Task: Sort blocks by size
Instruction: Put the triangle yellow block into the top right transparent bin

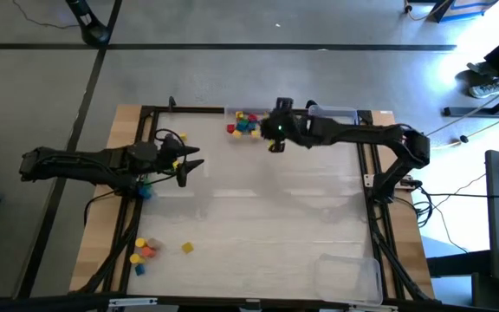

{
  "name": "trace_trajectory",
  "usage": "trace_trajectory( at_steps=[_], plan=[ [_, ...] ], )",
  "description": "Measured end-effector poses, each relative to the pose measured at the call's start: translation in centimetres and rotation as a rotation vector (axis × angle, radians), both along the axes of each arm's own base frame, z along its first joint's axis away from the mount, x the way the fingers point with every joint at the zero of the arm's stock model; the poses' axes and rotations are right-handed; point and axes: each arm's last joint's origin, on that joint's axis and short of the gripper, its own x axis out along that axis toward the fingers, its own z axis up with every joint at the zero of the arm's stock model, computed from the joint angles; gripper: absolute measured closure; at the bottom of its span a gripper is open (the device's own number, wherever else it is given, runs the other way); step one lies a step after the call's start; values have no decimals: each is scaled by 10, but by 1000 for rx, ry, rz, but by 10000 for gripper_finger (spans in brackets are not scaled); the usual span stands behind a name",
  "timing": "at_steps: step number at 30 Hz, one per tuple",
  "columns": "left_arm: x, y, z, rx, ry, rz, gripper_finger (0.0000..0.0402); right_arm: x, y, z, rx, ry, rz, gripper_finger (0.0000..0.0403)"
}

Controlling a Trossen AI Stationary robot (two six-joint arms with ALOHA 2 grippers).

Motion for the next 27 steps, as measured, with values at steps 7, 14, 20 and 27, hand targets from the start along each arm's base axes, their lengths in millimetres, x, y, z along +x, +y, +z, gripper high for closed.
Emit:
trace_trajectory(
  at_steps=[7, 14, 20, 27],
  plan=[
    [0, 0, 0, 1, 1, 0, 190, -32, -50, -11, 99, 93, -222, 220],
    [0, 0, 0, 1, 1, 0, 190, -68, -92, -18, 209, 108, -464, 220],
    [0, 0, 0, 1, 1, 0, 190, -99, -117, -24, 332, 65, -685, 220],
    [0, 0, 0, 1, 1, 0, 190, -127, -135, -38, 521, 45, -826, 220]
  ],
)
